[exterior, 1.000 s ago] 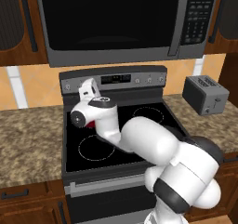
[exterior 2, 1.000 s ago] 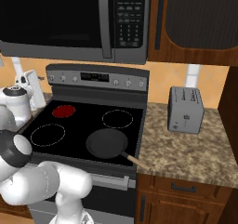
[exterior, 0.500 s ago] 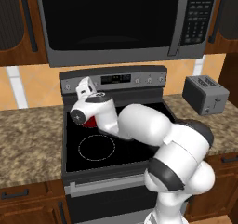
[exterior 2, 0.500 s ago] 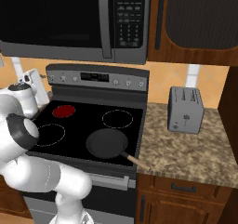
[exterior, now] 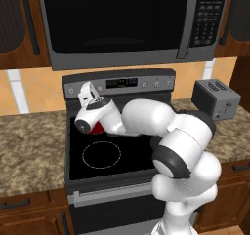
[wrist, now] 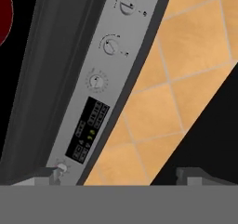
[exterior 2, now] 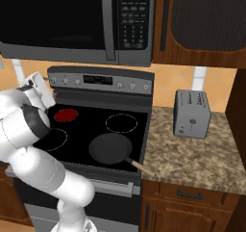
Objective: Turn off the rear left burner of the stove.
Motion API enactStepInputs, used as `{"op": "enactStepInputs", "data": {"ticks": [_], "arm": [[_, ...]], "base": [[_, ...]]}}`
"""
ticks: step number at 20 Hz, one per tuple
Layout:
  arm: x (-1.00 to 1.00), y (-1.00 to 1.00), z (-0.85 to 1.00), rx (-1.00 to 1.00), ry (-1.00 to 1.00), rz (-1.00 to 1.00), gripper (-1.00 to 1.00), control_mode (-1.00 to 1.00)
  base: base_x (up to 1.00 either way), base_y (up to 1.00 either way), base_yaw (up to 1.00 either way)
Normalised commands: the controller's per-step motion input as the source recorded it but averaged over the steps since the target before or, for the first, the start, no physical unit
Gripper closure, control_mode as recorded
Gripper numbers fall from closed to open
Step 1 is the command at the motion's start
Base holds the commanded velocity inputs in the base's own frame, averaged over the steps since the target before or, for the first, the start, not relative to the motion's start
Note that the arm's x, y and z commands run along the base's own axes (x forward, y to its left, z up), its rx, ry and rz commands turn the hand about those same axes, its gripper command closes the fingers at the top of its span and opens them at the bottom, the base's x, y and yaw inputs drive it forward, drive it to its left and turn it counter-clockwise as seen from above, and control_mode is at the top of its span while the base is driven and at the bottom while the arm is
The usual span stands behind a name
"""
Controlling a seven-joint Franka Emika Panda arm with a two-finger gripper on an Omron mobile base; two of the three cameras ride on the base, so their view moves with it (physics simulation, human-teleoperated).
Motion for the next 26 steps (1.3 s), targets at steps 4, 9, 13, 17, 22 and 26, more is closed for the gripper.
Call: {"op": "enactStepInputs", "data": {"ticks": [4, 9, 13, 17, 22, 26], "arm": [[0.29, 0.01, -0.11, -0.05, -0.04, 0.0, -1.0, -1.0], [0.33, 0.1, -0.11, -0.02, 0.0, 0.0, -1.0, -1.0], [0.32, 0.17, -0.05, 0.0, 0.0, 0.0, -1.0, -1.0], [0.34, 0.16, -0.05, 0.0, 0.0, 0.01, -1.0, -1.0], [0.38, 0.09, -0.07, 0.0, 0.0, 0.01, -1.0, -1.0], [0.39, 0.0, -0.07, 0.0, 0.0, 0.05, -1.0, -1.0]], "base": [[0.0, 0.0, 0.0], [0.0, 0.0, 0.0], [0.0, 0.0, 0.0], [0.0, 0.0, 0.0], [0.0, 0.0, 0.0], [0.0, 0.0, 0.0]]}}
